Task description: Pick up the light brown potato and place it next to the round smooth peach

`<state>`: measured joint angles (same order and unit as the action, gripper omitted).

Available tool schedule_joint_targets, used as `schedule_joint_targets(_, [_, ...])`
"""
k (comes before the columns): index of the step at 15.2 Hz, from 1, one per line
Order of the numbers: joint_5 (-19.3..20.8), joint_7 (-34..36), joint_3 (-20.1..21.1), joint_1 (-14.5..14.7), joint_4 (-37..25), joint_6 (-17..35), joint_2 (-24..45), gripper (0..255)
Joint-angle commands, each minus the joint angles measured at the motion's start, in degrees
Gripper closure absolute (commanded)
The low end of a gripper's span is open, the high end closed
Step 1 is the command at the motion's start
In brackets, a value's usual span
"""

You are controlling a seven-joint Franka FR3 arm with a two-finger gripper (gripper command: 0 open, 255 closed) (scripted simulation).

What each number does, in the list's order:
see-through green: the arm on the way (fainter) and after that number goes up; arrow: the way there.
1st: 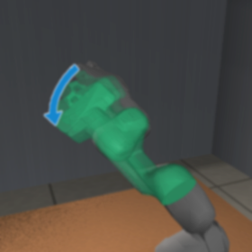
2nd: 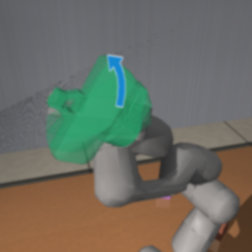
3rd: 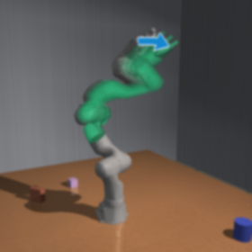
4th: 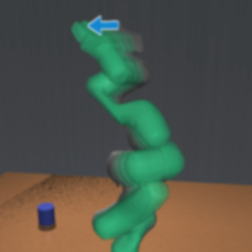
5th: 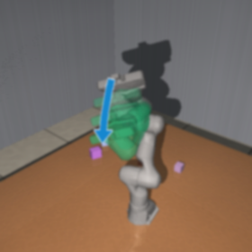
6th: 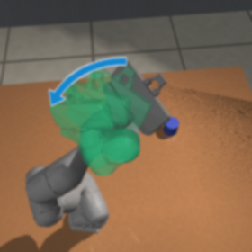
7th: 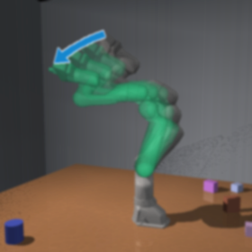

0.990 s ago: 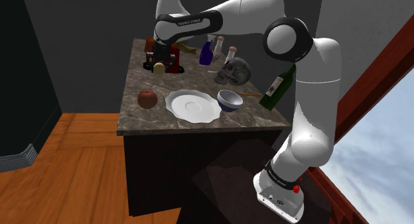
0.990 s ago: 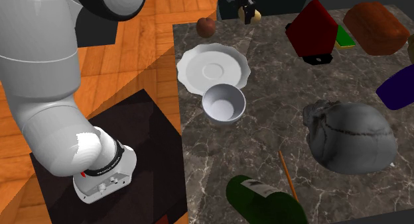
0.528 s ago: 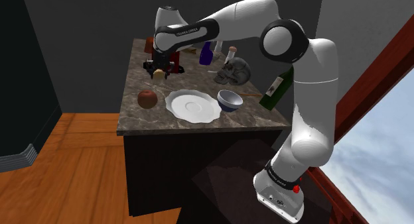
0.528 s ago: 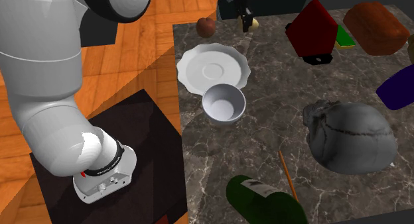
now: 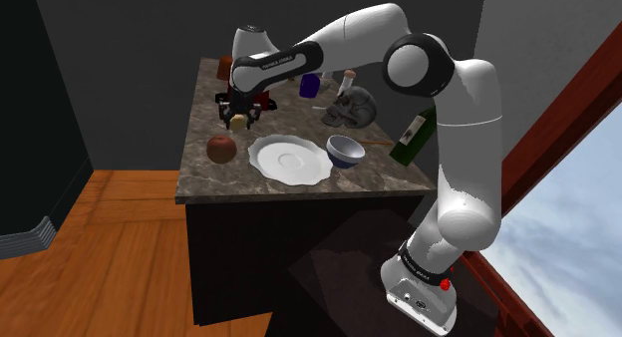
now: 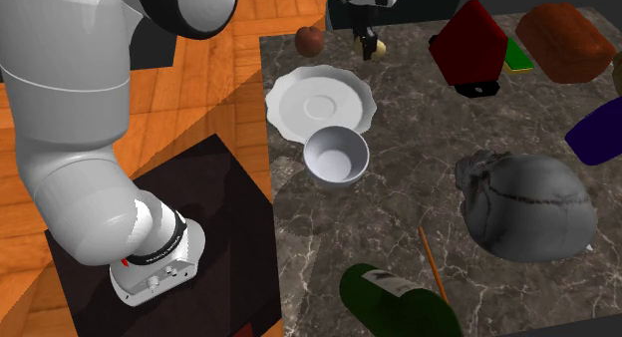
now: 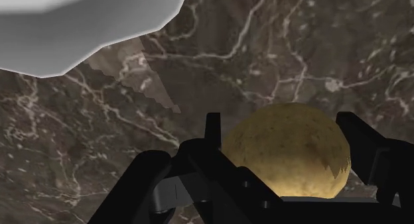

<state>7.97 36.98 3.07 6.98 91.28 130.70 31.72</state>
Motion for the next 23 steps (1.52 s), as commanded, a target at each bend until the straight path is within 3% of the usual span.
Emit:
schedule_joint_targets(1, [0.05, 0.12, -0.01, 0.07, 0.07, 0.35, 0.24, 255])
schedule_joint_targets(7, [0.06, 0.12, -0.01, 0.07, 0.07, 0.35, 0.25, 255])
schedule_joint_targets(8, [0.06, 0.14, -0.01, 0.09, -0.04, 0.34, 0.35, 0])
schedule_joint_targets(13, [0.06, 0.12, -0.01, 0.07, 0.07, 0.35, 0.25, 0])
schedule_joint_targets(17, [-0.43, -0.17, 0.35, 0.17, -0.48, -4.57, -4.12, 0])
schedule_joint_targets(23, [-0.43, -0.17, 0.34, 0.18, -0.48, -4.57, -4.12, 0])
